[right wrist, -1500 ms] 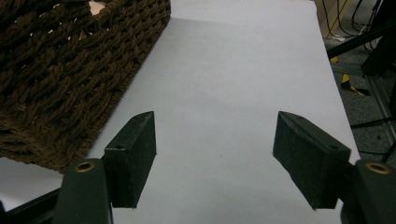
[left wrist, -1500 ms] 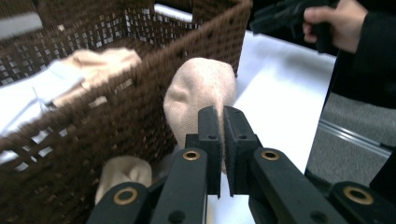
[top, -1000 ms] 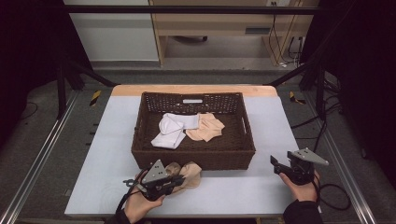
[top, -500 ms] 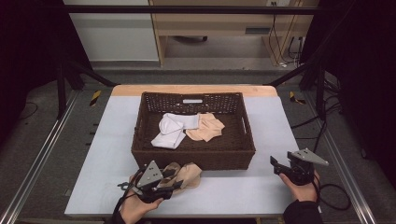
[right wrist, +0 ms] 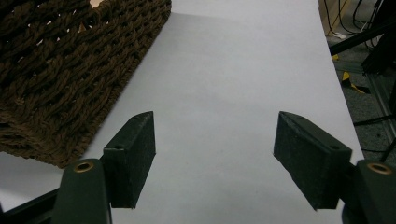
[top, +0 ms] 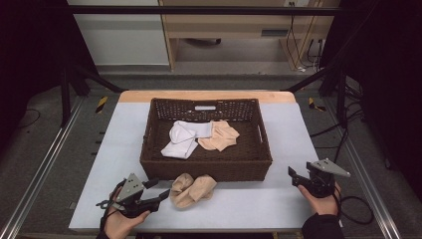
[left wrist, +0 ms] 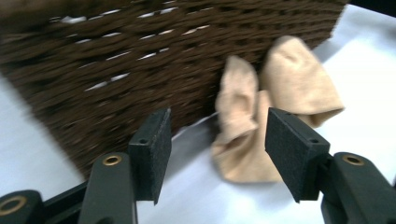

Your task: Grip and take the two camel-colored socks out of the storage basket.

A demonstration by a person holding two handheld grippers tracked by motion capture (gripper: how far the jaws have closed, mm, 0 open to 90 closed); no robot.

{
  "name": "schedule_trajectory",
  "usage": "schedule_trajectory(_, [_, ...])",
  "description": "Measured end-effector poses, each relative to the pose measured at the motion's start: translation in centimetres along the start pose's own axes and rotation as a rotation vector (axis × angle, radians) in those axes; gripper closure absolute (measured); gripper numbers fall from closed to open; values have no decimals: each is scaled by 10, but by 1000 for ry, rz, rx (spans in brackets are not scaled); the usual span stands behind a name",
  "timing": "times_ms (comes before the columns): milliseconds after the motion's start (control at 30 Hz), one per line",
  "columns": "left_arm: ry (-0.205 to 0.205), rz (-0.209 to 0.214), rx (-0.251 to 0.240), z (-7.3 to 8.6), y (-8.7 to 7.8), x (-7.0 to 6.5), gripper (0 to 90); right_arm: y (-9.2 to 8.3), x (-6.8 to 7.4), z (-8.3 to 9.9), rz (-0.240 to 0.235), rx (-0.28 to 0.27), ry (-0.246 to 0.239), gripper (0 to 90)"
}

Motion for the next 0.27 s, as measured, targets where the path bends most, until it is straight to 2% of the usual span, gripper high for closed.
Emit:
schedule_trajectory(167, [-2,-56,6,4,-2,14,351,-1,0,0,-2,-2,0,290])
schedule_trajectory(267, [-18,-69,-9,4,-5,18,344,0,-1,1,2,1,3,280])
Point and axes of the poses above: each handheld gripper's, and its own axes: y roughly forward along the jaws, z roughly out of its underside, x roughly to its left, the point moved 4 cm from there along y, roughly forward along the jaws, and after that the axes turned 6 degrees about -x, right-handed, at the moved point
